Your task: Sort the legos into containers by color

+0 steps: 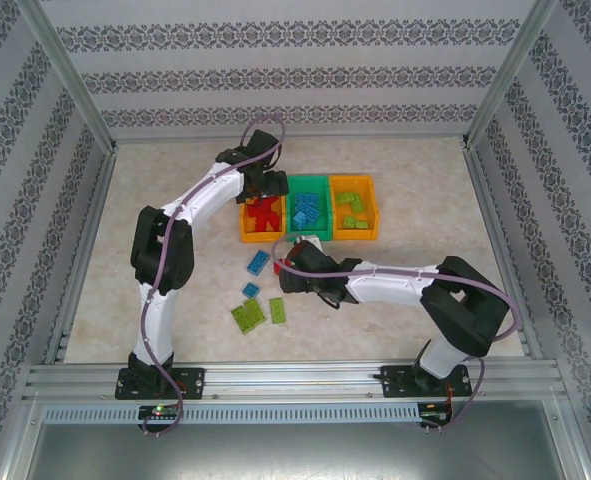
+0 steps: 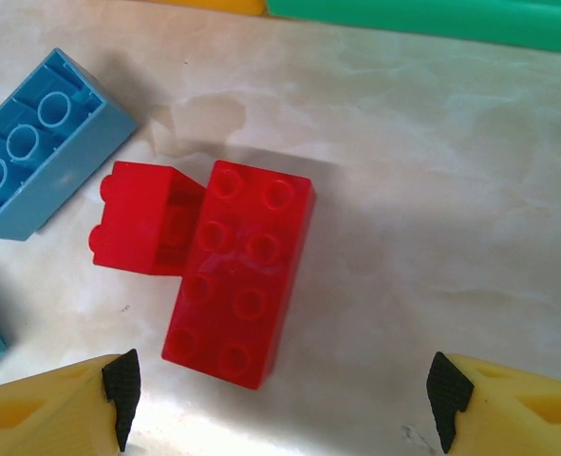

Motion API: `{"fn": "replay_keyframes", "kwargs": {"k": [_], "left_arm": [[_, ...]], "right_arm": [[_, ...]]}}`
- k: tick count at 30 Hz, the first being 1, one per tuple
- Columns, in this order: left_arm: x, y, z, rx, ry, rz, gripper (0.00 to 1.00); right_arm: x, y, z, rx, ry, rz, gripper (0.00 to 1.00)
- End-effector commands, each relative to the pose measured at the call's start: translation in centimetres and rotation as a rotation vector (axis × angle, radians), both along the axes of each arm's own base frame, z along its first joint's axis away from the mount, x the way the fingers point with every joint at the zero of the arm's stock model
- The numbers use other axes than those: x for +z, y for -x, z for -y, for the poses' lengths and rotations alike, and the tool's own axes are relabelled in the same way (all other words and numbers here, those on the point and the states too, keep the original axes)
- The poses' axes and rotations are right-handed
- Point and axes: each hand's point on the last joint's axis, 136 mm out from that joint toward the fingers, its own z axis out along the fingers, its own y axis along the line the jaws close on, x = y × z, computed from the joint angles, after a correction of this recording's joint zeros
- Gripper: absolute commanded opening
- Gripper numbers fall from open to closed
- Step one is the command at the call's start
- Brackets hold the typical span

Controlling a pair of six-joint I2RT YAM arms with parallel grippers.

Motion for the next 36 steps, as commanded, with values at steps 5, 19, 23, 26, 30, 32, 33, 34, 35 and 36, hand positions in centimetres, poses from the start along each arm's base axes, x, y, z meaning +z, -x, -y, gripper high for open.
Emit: {"fn": "replay_keyframes", "kwargs": {"k": [5, 19, 23, 26, 30, 32, 33, 34, 35, 36], "left_arm": [[4.4, 0.3, 0.0, -0.009, 0.049, 0.098, 0.98], [9.1, 3.8, -2.0, 0.003, 0.079, 0.233, 0.99], [9.7, 4.7, -2.4, 0.004, 0.087, 0.245, 0.99], [9.7, 5.4, -2.8, 0.004, 0.083, 0.249, 0.99], [9.3, 6.2, -3.6, 0.013, 0.074, 0.243, 0.99], [9.0, 6.7, -4.1, 0.020, 0.068, 0.239, 0.99], [8.8, 6.9, -4.5, 0.027, 0.061, 0.234, 0.99], [8.6, 7.1, -4.9, 0.033, 0.057, 0.232, 0.99], [8.6, 7.3, -5.2, 0.037, 0.054, 0.232, 0.99], [8.6, 7.5, -5.5, 0.040, 0.050, 0.233, 0.99]], "right_arm": [[0.1, -0.5, -2.5, 0.033, -0.016, -0.020, 0.81], [-2.6, -0.8, -2.2, 0.035, 0.133, -0.094, 0.64], [-2.9, -1.1, -1.8, 0.031, 0.166, -0.097, 0.53], [-2.7, -1.3, -1.3, 0.023, 0.180, -0.085, 0.43], [-1.8, -1.3, -0.6, 0.012, 0.187, -0.058, 0.31], [-1.3, -1.1, -0.1, 0.007, 0.193, -0.051, 0.29], [-1.0, -1.0, 0.1, 0.004, 0.195, -0.047, 0.28], [-0.6, -0.9, 0.4, 0.003, 0.198, -0.046, 0.27], [-0.2, -0.7, 0.6, 0.006, 0.198, -0.042, 0.27], [0.2, -0.6, 0.8, 0.011, 0.197, -0.039, 0.27]]}}
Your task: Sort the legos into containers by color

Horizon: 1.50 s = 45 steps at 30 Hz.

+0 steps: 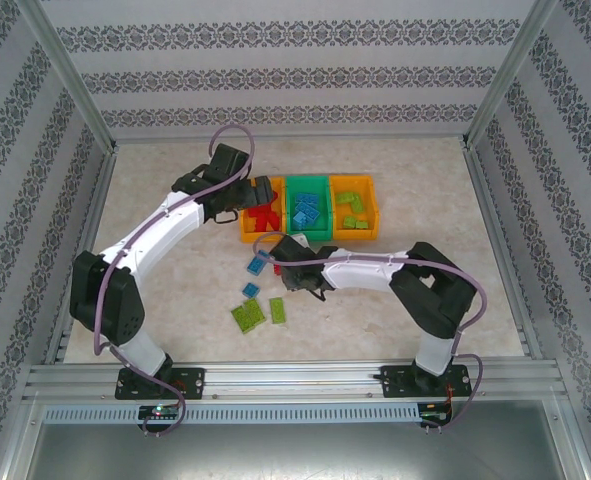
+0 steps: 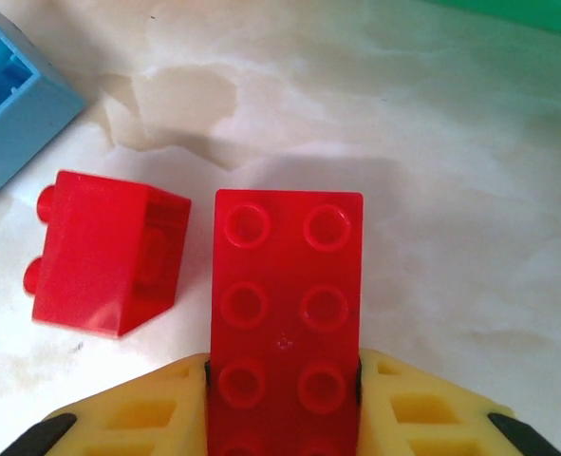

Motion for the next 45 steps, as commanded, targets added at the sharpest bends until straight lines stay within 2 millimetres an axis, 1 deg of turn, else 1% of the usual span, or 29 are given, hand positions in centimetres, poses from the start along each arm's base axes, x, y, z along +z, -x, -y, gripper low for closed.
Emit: {"fn": "replay_keyframes", "kwargs": {"k": [1, 4, 7, 11, 14, 19, 24, 29, 31, 37, 38, 39, 40, 41, 43, 45], "left_arm": [[1.4, 0.1, -2.2, 0.040, -0.017, 0.056, 0.99], [1.2, 1.0, -3.6, 0.060, -0.005, 0.057, 0.99], [0.9, 2.1, -5.0, 0.079, 0.006, 0.061, 0.99], [-0.6, 4.0, -6.2, 0.084, -0.011, 0.035, 0.99], [-1.8, 5.4, -6.5, 0.069, -0.023, 0.000, 0.99], [-3.6, 7.2, -6.5, 0.041, -0.019, -0.044, 0.99], [-4.8, 8.7, -7.1, 0.056, -0.019, -0.060, 0.99], [-4.7, 9.8, -7.4, 0.068, -0.007, -0.047, 0.99], [-4.8, 10.2, -7.6, 0.071, -0.006, -0.051, 0.99], [-5.2, 10.9, -7.7, 0.070, -0.010, -0.072, 0.99], [-5.2, 11.0, -7.7, 0.070, -0.009, -0.071, 0.99], [-5.1, 11.0, -7.7, 0.069, -0.007, -0.072, 0.99], [-5.2, 11.0, -7.7, 0.071, -0.006, -0.075, 0.99], [-5.1, 11.0, -7.7, 0.072, -0.004, -0.074, 0.99], [-5.1, 11.1, -7.6, 0.068, 0.002, -0.076, 1.00], [-4.9, 11.3, -7.5, 0.061, 0.004, -0.077, 1.00]], "right_arm": [[2.5, 0.3, 1.4, 0.001, 0.013, 0.042, 0.26], [4.7, 0.3, 1.1, 0.036, -0.038, 0.079, 0.26], [7.0, -0.5, 0.1, 0.056, -0.124, 0.115, 0.27], [9.4, -3.2, -1.9, 0.067, -0.279, 0.112, 0.27], [10.8, -5.5, -3.7, 0.087, -0.357, 0.117, 0.27], [11.6, -8.2, -5.9, 0.111, -0.439, 0.096, 0.28], [11.1, -10.5, -7.7, 0.111, -0.476, 0.073, 0.30], [9.5, -12.6, -8.8, 0.088, -0.465, 0.043, 0.32], [9.2, -13.3, -9.1, 0.084, -0.462, 0.042, 0.34], [8.1, -14.1, -10.0, 0.109, -0.448, 0.031, 0.37], [7.7, -14.2, -10.0, 0.108, -0.441, 0.025, 0.39], [7.6, -14.2, -10.0, 0.107, -0.437, 0.023, 0.43], [7.2, -14.4, -9.8, 0.098, -0.428, 0.018, 0.50], [7.0, -14.5, -9.6, 0.086, -0.424, 0.016, 0.54], [7.0, -14.6, -9.4, 0.075, -0.428, 0.014, 0.60], [7.6, -14.5, -9.2, 0.070, -0.439, 0.024, 0.70]]}}
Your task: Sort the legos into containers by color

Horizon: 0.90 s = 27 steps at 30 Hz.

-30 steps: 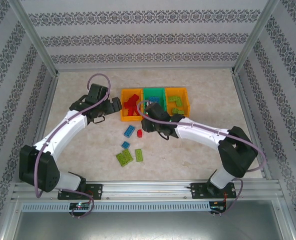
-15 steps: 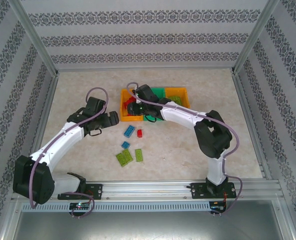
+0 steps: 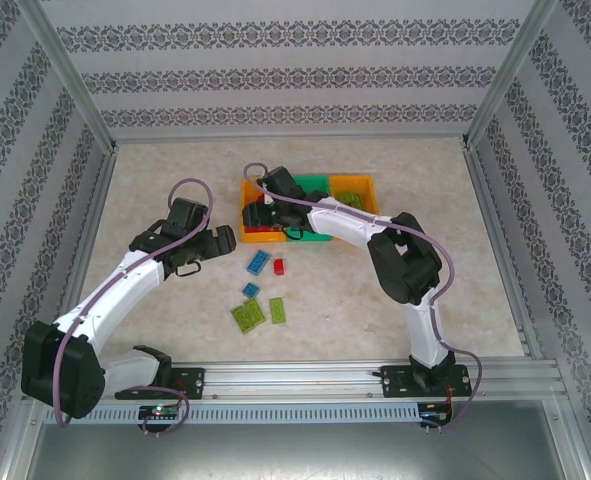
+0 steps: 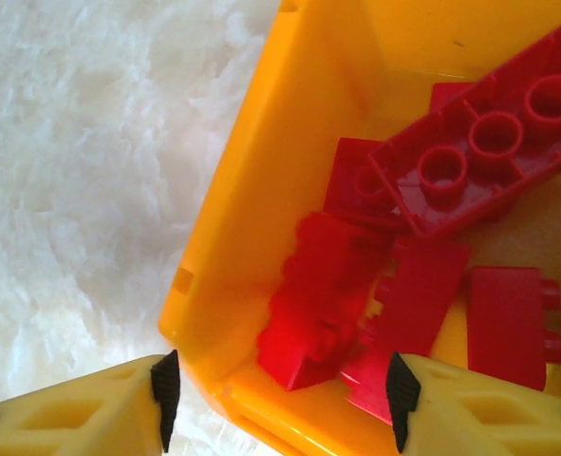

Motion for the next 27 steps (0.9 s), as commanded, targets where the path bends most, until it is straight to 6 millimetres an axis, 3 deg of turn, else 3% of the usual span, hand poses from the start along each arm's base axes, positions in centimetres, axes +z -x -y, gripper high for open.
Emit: {"fn": "replay_keyframes", "kwargs": {"k": [1, 8, 16, 21, 27], "left_arm": [[0.3, 0.8, -0.2, -0.002, 0.011, -0.010, 1.00], [-0.3, 2.3, 0.4, -0.065, -0.008, -0.011, 1.00], [-2.0, 2.7, 3.8, -0.246, -0.046, 0.004, 0.99], [-3.5, 2.0, 6.3, -0.387, -0.123, -0.026, 0.93], [-5.6, 0.7, 8.9, -0.484, -0.159, -0.062, 0.85]], "right_arm": [[1.1, -0.4, 0.5, -0.015, -0.009, 0.016, 0.74], [6.2, 1.6, 0.8, 0.007, -0.050, 0.106, 0.79], [8.9, 4.0, 3.1, -0.017, -0.075, 0.150, 0.84], [9.1, 4.3, 7.5, -0.096, -0.023, 0.182, 0.85], [7.7, 5.1, 15.1, -0.234, 0.036, 0.169, 0.86]]}}
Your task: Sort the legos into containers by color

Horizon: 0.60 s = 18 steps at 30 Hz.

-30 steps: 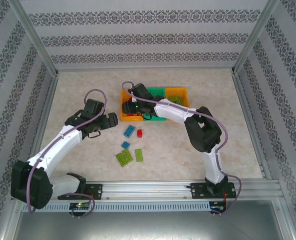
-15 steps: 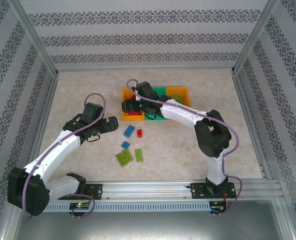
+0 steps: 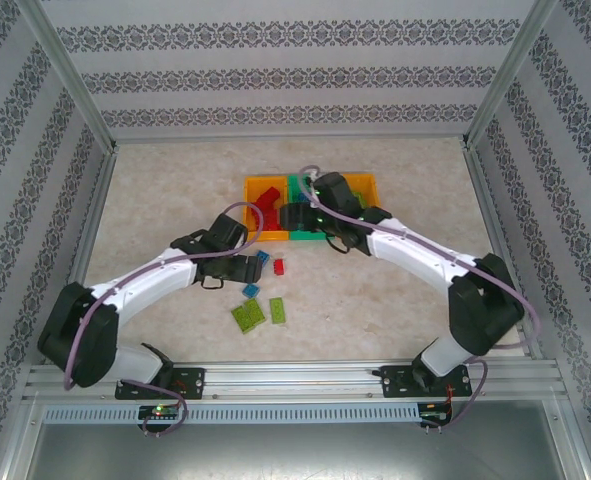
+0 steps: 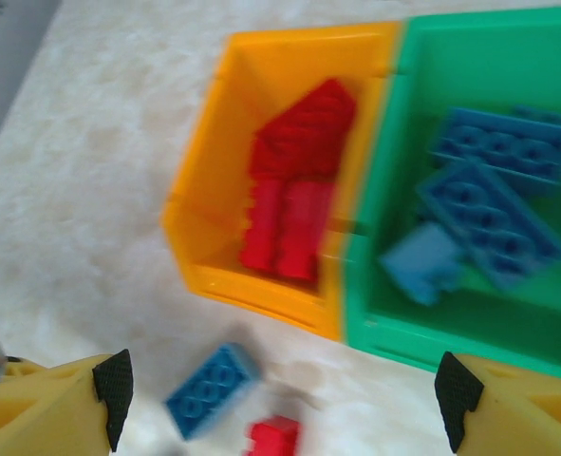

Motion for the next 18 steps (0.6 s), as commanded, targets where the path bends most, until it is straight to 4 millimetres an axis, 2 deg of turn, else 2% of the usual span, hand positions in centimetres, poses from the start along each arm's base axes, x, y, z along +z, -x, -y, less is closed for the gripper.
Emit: {"fn": "replay_keyframes", "kwargs": {"k": [1, 4, 8, 12, 18], "left_arm": [[0.4, -2.0, 1.9, -0.081, -0.006, 0.052, 0.84], [-0.5, -2.6, 2.1, -0.091, -0.034, 0.043, 0.84], [-1.3, -3.3, 2.6, -0.109, -0.050, 0.027, 0.83], [-2.3, -3.9, 2.9, -0.116, -0.071, 0.009, 0.80], [-3.6, -4.3, 3.1, -0.122, -0.082, -0.016, 0.70]], "right_arm": [[0.1, 0.3, 4.3, -0.091, 0.042, 0.023, 0.86], [-0.7, 1.4, 7.3, -0.145, 0.056, 0.006, 0.87], [-1.7, 2.8, 10.3, -0.202, 0.071, -0.010, 0.87], [-2.1, 3.9, 12.6, -0.249, 0.070, -0.012, 0.88], [-3.0, 5.1, 14.8, -0.295, 0.084, -0.035, 0.89]]}}
